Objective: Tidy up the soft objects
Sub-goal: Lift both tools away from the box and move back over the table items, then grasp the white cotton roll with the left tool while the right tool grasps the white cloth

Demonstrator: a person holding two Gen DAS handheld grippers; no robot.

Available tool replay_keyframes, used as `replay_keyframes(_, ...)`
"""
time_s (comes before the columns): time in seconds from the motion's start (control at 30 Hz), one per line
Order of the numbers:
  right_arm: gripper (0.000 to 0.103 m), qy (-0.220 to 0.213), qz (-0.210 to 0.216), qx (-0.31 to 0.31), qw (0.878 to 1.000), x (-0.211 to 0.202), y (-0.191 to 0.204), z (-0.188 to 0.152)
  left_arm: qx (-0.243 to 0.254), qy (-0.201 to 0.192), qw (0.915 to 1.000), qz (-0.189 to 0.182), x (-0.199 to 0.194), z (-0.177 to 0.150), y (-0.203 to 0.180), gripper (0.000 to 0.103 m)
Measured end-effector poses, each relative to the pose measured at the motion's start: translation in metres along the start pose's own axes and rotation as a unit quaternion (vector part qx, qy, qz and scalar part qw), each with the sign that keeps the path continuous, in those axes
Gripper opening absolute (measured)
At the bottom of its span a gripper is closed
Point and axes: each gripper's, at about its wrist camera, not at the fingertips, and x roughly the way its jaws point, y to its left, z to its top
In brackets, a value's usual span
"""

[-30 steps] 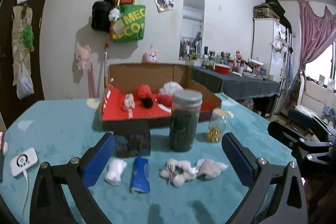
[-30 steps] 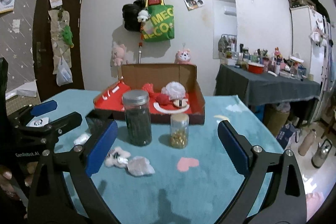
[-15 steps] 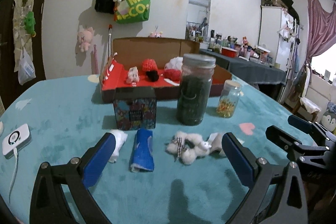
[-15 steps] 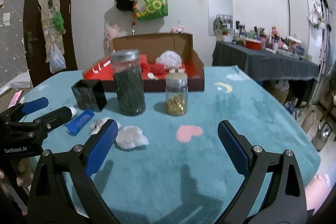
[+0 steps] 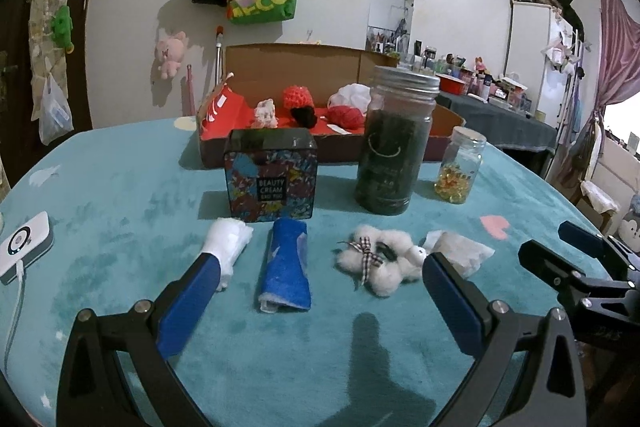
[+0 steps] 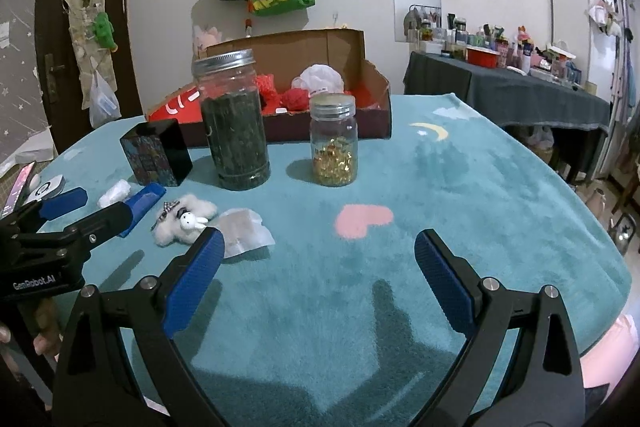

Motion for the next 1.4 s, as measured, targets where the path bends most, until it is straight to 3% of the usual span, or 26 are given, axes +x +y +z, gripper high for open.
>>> replay_keyframes(0.27, 0.097, 0.012, 0.007, 0.002, 1.000, 0.008, 0.002, 0.005, -0.005, 0.011, 0.9999, 0.005, 0.002, 0.011, 0.013, 0.103)
replay_keyframes(0.47, 0.097, 0.024, 0.024, -0.005, 0.999, 0.017, 0.010, 0.016, -0.006, 0.042, 0.9991, -0.001, 0.011, 0.019, 0.026, 0.103)
replay_keyframes(0.97, 0.097, 0.094, 0.068, -0.016, 0.993, 0.050, 0.015, 0.030, -0.012, 0.104, 0.9945, 0.002, 0.029, 0.031, 0.069, 0.099)
replay_keyframes(1.07, 0.097, 0.103, 0.080, -0.026, 0.991, 0.054, 0.016, 0.030, -0.012, 0.123, 0.9923, -0.001, 0.037, 0.032, 0.076, 0.088)
replay_keyframes(1.2, 0.096, 0.118, 0.105, -0.040, 0.987, 0.062, 0.022, 0.028, -0.015, 0.158, 0.9873, -0.012, 0.053, 0.026, 0.083, 0.052)
replay_keyframes(1.27, 0.078, 0.124, 0.117, -0.045, 0.984, 0.066, 0.026, 0.026, 0.002, 0.150, 0.9887, -0.003, 0.052, 0.025, 0.081, 0.035)
replay_keyframes(1.3, 0.051, 0.130, 0.123, -0.047, 0.983, 0.069, 0.028, 0.025, 0.005, 0.150, 0.9887, -0.006, 0.052, 0.025, 0.081, 0.023)
replay_keyframes(1.33, 0.033, 0.144, 0.143, -0.041, 0.978, 0.073, 0.029, 0.024, 0.000, 0.148, 0.9889, -0.011, 0.050, 0.025, 0.083, 0.019)
replay_keyframes(1.37, 0.031, 0.148, 0.159, -0.034, 0.976, 0.075, 0.028, 0.023, -0.004, 0.148, 0.9889, -0.014, 0.049, 0.026, 0.083, 0.018)
replay_keyframes(1.4, 0.022, 0.146, 0.175, -0.021, 0.973, 0.075, 0.025, 0.023, -0.006, 0.148, 0.9889, -0.015, 0.047, 0.026, 0.084, 0.017)
